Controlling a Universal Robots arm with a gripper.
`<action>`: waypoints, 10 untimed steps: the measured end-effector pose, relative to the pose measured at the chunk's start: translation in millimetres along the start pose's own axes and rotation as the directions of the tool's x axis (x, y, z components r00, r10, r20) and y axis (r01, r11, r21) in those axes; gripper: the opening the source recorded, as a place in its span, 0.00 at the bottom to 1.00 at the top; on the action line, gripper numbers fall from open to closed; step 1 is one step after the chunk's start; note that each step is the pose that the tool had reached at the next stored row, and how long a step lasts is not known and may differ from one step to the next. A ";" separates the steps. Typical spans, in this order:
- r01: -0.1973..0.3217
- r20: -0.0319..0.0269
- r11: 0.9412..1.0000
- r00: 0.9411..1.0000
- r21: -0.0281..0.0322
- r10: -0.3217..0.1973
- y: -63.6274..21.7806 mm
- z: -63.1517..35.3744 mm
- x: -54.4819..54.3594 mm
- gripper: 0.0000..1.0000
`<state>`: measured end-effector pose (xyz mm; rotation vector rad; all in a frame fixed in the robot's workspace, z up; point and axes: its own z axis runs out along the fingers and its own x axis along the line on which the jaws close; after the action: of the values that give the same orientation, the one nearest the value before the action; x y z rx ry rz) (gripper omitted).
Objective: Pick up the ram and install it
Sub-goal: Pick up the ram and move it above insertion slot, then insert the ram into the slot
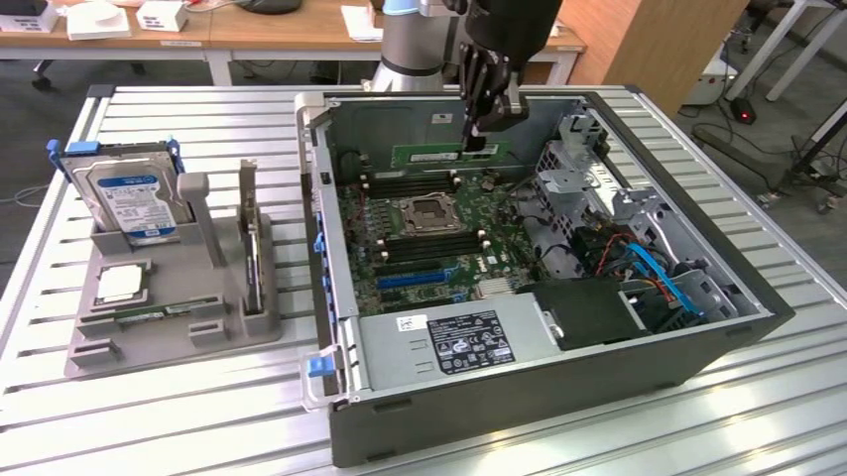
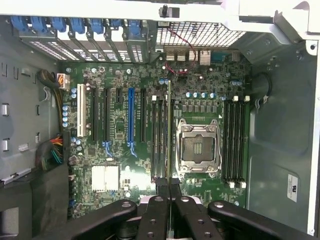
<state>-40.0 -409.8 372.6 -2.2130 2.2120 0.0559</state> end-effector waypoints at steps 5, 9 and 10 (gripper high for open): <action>0.000 0.000 1.000 1.000 0.000 0.000 -0.1 3.7 0.1 0.11; 0.000 0.000 1.000 1.000 0.000 0.000 -0.1 3.8 0.1 0.11; 0.000 0.000 1.000 1.000 0.000 0.000 -0.1 3.8 0.1 0.11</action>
<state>-40.0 -409.8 368.8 -2.2130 2.2121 0.0558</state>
